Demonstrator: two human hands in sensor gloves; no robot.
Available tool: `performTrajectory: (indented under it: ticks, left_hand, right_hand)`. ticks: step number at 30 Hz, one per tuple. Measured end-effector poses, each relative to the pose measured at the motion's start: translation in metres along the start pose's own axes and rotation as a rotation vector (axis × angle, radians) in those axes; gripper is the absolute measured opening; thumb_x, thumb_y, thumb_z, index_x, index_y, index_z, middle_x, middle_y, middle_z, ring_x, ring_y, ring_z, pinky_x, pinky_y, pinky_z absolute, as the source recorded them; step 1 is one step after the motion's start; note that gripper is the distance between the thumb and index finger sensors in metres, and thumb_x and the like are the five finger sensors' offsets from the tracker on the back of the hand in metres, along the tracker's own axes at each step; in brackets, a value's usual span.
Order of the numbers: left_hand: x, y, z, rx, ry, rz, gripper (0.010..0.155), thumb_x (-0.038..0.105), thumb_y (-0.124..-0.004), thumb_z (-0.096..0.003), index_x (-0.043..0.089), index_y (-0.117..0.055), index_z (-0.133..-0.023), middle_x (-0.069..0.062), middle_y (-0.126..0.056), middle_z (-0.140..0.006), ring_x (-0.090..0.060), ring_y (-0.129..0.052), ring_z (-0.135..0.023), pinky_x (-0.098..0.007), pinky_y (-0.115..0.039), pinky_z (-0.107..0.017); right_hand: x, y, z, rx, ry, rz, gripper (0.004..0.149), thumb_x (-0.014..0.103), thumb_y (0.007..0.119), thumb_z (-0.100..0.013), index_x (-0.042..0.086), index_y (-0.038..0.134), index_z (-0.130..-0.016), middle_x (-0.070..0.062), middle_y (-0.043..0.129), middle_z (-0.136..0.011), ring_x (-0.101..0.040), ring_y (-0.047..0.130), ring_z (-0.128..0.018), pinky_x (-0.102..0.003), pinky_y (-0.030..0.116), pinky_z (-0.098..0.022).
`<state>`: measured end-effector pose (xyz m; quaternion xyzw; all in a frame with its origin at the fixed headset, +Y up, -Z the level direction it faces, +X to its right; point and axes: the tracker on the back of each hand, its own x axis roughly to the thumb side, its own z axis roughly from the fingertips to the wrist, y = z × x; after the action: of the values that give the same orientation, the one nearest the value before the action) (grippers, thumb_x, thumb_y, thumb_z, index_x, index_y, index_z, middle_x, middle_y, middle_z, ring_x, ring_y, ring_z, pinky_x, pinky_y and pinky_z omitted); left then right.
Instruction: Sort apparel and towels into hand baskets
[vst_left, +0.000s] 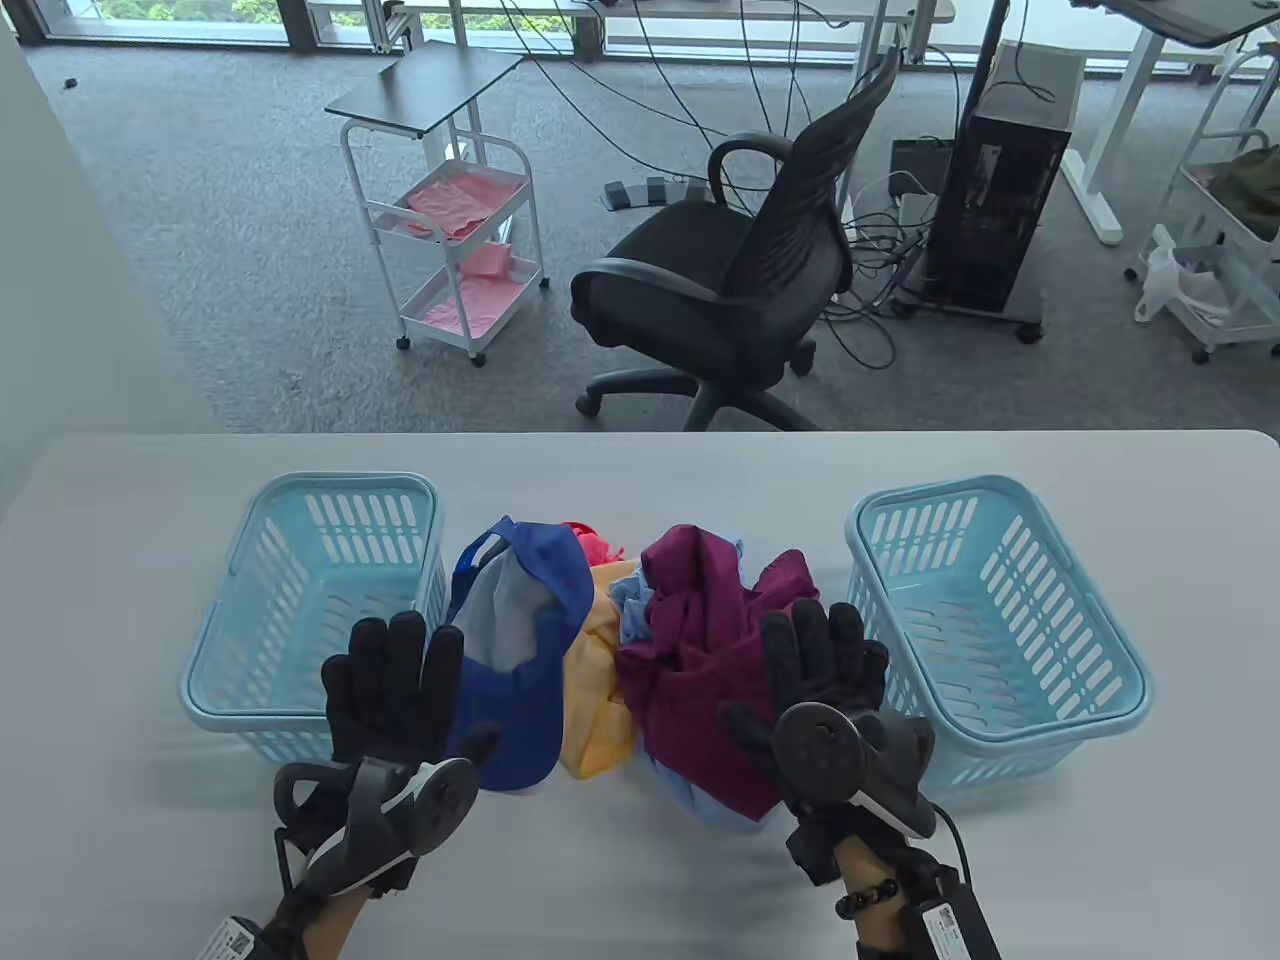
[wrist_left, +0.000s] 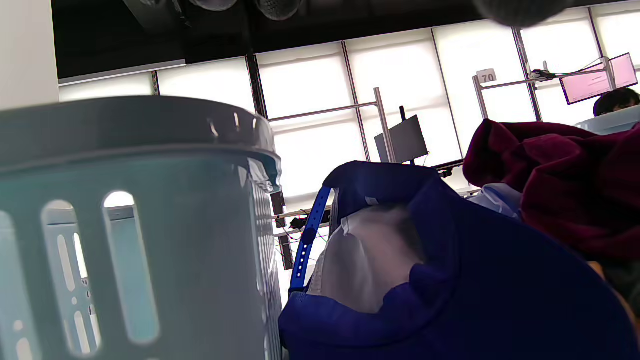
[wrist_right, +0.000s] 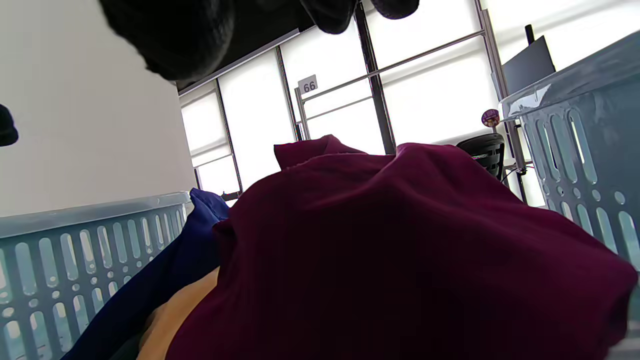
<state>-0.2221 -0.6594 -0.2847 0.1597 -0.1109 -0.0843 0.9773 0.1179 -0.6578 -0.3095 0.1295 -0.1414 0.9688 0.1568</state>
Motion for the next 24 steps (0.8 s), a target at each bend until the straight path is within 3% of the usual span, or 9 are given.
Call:
performTrajectory:
  ticks: [24]
  left_hand:
    - [0.0025, -0.0002, 0.0012, 0.007, -0.002, 0.021, 0.089, 0.066, -0.055, -0.053, 0.015, -0.024, -0.118, -0.027, -0.03, -0.123, -0.058, -0.039, -0.112, -0.071, -0.043, -0.077]
  right_hand:
    - [-0.0015, -0.001, 0.0011, -0.012, 0.011, -0.015, 0.086, 0.05, 0.075, -0.051, 0.001, 0.04, -0.112, -0.035, 0.028, -0.113, -0.064, 0.024, -0.099, -0.079, 0.03, -0.068]
